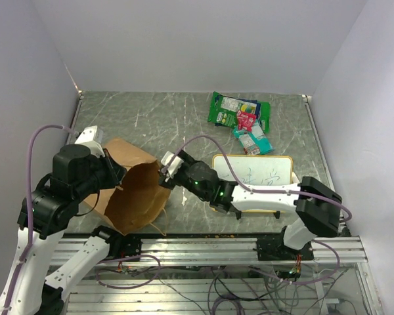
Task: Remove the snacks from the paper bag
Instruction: Adjust the paper bag at the center of the board.
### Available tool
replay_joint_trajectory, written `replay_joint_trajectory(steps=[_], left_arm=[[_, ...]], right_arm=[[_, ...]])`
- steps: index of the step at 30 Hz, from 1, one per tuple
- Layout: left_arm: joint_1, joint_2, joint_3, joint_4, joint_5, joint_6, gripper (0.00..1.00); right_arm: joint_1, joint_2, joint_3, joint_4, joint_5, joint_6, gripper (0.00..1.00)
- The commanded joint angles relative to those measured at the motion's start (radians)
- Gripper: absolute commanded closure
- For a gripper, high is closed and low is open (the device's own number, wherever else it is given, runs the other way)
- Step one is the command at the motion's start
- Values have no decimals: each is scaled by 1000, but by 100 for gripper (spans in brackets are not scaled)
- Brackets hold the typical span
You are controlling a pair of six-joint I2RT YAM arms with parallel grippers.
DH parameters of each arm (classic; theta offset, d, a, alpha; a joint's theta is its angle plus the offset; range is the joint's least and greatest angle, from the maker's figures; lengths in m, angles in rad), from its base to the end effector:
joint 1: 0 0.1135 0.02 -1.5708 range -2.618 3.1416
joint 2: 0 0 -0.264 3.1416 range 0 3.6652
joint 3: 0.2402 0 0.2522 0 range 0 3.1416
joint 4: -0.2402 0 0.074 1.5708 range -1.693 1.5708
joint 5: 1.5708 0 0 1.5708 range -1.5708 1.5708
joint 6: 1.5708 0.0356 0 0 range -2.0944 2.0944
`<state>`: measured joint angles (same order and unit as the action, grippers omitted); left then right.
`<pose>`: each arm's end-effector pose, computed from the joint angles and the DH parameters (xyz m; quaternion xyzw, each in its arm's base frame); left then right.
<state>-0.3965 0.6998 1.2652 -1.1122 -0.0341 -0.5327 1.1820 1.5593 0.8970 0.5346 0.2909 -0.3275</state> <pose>0.0801 -0.0322 0.4085 -0.0676 0.8691 -0.2062 0.4446 0.1437 0.3239 0.2604 -0.4392 0.6067 0.1718 0.6399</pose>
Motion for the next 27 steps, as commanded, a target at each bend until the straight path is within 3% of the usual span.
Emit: replay_joint_trajectory(steps=[1, 4, 6, 14, 19, 23, 27], left_arm=[[-2, -2, 13, 37, -12, -12, 93], [-2, 6, 3, 55, 0, -10, 93], [-2, 18, -7, 70, 14, -10, 93], [-2, 109, -69, 225, 36, 18, 93], [-2, 254, -13, 328, 68, 84, 93], [-2, 358, 82, 318, 49, 147, 93], [-2, 321, 85, 257, 40, 168, 93]], right_arm=[[-21, 70, 81, 46, 33, 72, 27], [-33, 111, 137, 46, 35, 74, 33], [-46, 128, 164, 42, 38, 75, 43], [-114, 101, 148, 33, 76, 81, 100], [-156, 39, 96, 40, 120, 68, 100], [-159, -10, 46, 0, 98, 80, 100], [-131, -77, -22, -32, 7, 135, 100]])
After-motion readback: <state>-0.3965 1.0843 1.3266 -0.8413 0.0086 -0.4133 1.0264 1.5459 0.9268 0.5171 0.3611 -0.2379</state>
